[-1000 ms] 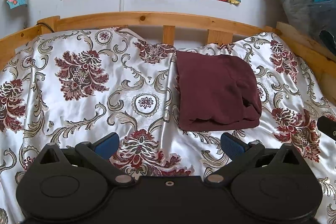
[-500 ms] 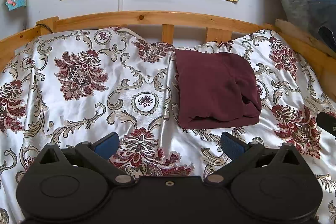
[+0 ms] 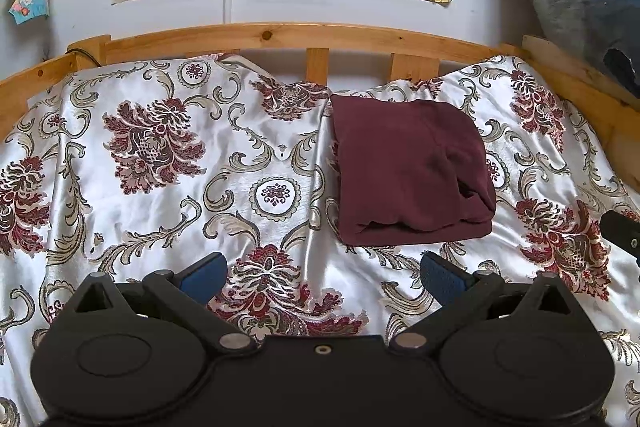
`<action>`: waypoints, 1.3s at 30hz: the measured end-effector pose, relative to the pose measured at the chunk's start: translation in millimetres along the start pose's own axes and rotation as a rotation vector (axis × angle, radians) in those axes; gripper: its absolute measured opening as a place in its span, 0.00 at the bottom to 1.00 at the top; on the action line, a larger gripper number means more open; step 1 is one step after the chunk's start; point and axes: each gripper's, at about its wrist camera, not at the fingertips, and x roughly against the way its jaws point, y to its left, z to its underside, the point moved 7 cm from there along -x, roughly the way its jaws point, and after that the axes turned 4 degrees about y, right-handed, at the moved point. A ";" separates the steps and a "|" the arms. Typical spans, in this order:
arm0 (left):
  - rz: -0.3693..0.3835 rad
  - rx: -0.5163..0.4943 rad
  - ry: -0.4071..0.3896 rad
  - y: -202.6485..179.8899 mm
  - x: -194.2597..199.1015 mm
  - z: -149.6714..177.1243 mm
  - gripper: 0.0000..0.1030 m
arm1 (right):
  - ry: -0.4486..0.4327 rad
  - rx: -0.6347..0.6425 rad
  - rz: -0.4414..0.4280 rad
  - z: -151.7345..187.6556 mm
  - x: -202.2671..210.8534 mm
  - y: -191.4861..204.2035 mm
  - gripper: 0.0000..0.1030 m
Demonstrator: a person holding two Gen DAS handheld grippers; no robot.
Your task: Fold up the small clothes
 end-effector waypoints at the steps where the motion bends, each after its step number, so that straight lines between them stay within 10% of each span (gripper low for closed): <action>1: -0.009 0.000 0.003 0.4 -0.5 -0.1 0.99 | 0.002 0.001 0.000 0.3 -0.1 0.3 1.00; 39: -0.023 -0.031 0.040 -0.7 -6.3 4.5 0.99 | 0.037 0.004 -0.003 4.4 -10.1 0.3 1.00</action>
